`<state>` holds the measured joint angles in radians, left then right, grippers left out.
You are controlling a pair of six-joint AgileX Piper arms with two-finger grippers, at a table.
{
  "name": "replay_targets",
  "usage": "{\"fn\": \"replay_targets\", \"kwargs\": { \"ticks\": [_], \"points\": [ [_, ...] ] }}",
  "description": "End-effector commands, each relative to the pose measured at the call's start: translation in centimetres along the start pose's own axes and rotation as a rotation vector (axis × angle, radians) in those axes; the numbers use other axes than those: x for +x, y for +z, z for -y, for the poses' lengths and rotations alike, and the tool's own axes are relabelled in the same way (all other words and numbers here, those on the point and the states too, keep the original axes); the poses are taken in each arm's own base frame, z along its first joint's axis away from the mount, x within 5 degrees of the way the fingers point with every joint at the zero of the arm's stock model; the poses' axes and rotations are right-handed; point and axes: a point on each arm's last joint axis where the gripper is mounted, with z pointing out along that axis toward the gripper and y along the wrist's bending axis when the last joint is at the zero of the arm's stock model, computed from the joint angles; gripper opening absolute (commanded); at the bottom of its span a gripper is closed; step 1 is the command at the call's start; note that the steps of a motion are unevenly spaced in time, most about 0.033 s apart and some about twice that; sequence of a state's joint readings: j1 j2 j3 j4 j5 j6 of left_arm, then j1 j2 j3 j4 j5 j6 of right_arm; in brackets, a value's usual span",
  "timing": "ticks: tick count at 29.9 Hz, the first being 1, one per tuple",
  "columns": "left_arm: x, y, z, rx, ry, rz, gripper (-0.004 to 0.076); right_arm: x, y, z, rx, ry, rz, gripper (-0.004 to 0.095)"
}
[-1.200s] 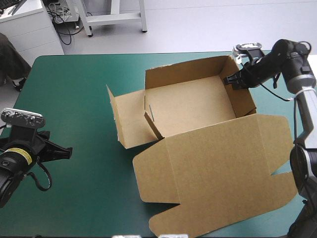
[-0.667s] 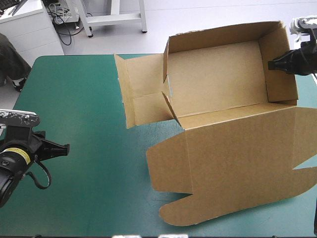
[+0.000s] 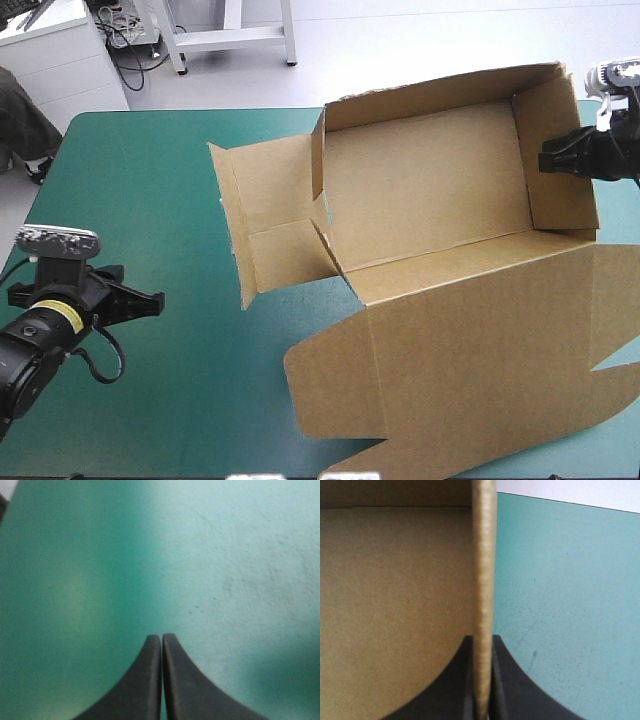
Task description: Fold the box
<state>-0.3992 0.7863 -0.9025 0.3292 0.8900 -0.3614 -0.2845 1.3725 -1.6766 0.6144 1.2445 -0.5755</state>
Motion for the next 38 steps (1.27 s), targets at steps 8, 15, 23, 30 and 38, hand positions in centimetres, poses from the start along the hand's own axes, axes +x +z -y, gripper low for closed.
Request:
{"fn": "replay_targets", "kwargs": {
  "ticks": [8,15,23,30,38],
  "points": [
    [-1.1,1.4,2.3,0.193,0.039,0.052,-0.0004,-0.8,-1.9,-1.6,-0.059,-0.006,0.097,-0.0024],
    [-1.7,5.3,4.2,0.264,0.070,-0.045,-0.0004,-0.8,-1.9,-1.6,-0.059,-0.006,0.097,-0.0024],
    [-3.2,9.4,2.8,0.406,-0.038,-0.156,-0.0004,-0.8,-1.9,-1.6,-0.059,-0.004,0.097,-0.0024],
    [-2.9,11.3,-1.7,0.661,-0.243,-0.185,-0.0004,-0.8,-1.9,-1.6,-0.059,-0.006,0.097,-0.0024],
    [-2.4,12.9,-2.7,0.928,-0.321,-0.056,-0.0004,-0.9,-1.8,-2.0,-0.080,0.001,0.099,-0.0024]
  ]
}}
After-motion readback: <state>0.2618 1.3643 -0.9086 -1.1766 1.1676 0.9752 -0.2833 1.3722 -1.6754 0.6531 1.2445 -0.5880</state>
